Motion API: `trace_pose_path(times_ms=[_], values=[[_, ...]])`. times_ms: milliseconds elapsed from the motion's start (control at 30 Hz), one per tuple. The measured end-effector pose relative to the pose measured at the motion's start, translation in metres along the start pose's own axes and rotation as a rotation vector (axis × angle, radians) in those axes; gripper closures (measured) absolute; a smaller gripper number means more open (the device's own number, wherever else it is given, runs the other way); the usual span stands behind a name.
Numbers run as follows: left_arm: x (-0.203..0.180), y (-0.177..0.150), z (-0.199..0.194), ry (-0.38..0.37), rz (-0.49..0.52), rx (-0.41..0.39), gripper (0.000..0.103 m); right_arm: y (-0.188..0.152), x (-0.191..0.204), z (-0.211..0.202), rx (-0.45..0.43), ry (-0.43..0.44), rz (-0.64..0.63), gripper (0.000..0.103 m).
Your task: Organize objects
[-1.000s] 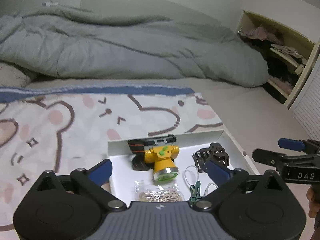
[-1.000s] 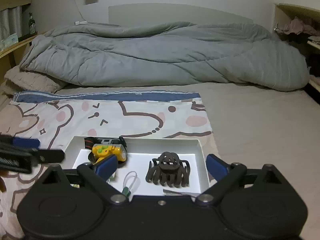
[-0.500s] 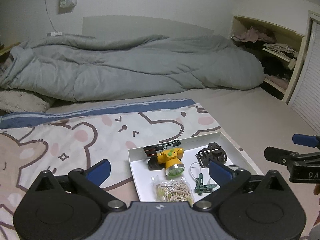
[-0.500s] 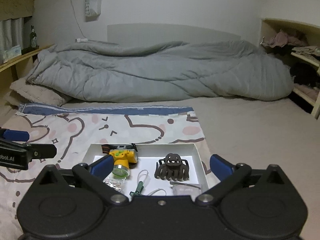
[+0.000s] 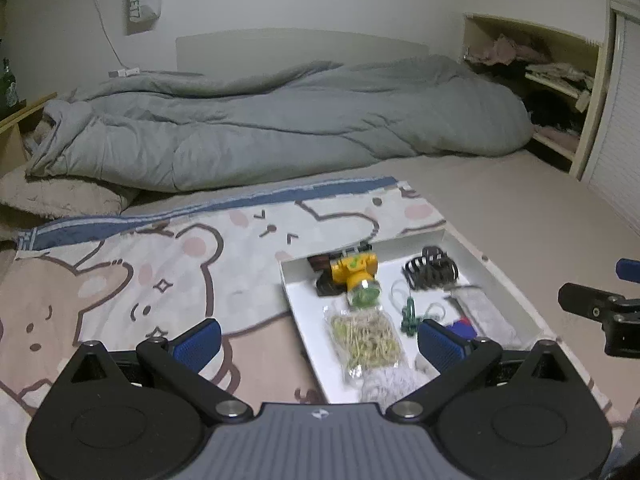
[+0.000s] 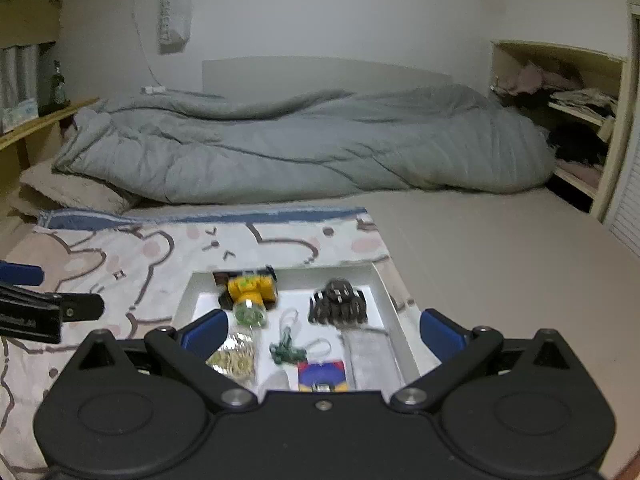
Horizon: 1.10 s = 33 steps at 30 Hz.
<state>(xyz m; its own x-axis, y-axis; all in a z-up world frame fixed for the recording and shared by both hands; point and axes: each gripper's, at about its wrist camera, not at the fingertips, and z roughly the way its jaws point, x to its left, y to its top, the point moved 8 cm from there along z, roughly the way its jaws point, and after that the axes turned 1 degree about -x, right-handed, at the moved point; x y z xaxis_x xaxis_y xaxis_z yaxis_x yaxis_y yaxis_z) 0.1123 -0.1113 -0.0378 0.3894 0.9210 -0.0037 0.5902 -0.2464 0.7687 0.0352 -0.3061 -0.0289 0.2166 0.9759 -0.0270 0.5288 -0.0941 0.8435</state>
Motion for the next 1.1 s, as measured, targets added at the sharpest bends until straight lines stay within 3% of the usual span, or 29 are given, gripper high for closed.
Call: trace_pose_path(times_ms=[167,467,1100], values=[[0.001,-0.021,-0.002,0.042,0.033,0.032,0.000,-0.019,-0.001,-0.007,0.038,-0.011,0.021,0.000],[0.012,-0.040,-0.002,0.031,-0.007,0.101,0.000,-0.047,0.005,-0.010,0.125,-0.010,0.037,0.000],[0.014,-0.043,-0.007,0.031,0.010,0.100,0.000,-0.058,0.013,-0.007,0.170,-0.033,0.015,0.000]])
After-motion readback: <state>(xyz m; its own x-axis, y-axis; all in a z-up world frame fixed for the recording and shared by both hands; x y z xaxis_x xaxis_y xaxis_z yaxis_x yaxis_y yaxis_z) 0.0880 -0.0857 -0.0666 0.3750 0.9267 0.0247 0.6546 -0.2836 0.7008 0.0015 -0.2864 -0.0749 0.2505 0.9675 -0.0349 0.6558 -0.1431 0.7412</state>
